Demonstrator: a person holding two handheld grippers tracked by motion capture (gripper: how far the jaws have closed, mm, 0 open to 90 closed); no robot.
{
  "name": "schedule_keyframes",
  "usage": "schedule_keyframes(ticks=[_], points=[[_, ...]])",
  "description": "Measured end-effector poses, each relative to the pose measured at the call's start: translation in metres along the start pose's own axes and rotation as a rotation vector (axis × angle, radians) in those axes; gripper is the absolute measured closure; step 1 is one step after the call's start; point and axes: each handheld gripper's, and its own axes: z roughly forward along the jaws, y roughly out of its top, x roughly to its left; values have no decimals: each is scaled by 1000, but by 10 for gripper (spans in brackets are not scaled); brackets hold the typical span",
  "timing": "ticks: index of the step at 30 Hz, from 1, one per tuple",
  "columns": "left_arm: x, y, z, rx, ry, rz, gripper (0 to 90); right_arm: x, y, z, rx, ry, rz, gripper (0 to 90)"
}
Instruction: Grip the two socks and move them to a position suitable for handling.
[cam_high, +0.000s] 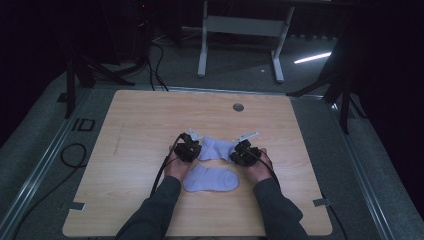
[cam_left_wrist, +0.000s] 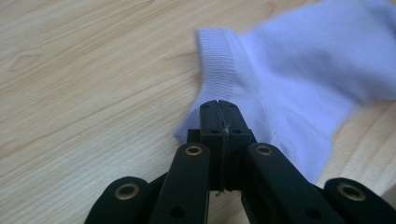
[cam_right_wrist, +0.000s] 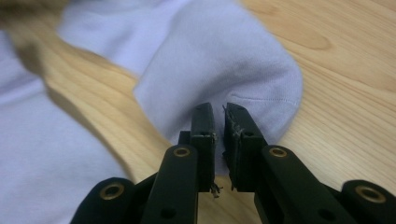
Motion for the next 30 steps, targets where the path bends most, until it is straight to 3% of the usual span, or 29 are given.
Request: schedule_keyframes(ticks=[7,21,23,30], points=[[7,-1,-1,8,32,13,896,-8,-4,-3,-5,-9,30,802],[12,0,-5,4,33,3,825,-3,-7,-7,15,27,6,738],[13,2,-14,-19,20,-1,807,-1,-6,-10,-28,17,-19,682],[20,2,-34,-69,-11,-45,783,1,0,-18,-95,2,-15,630]])
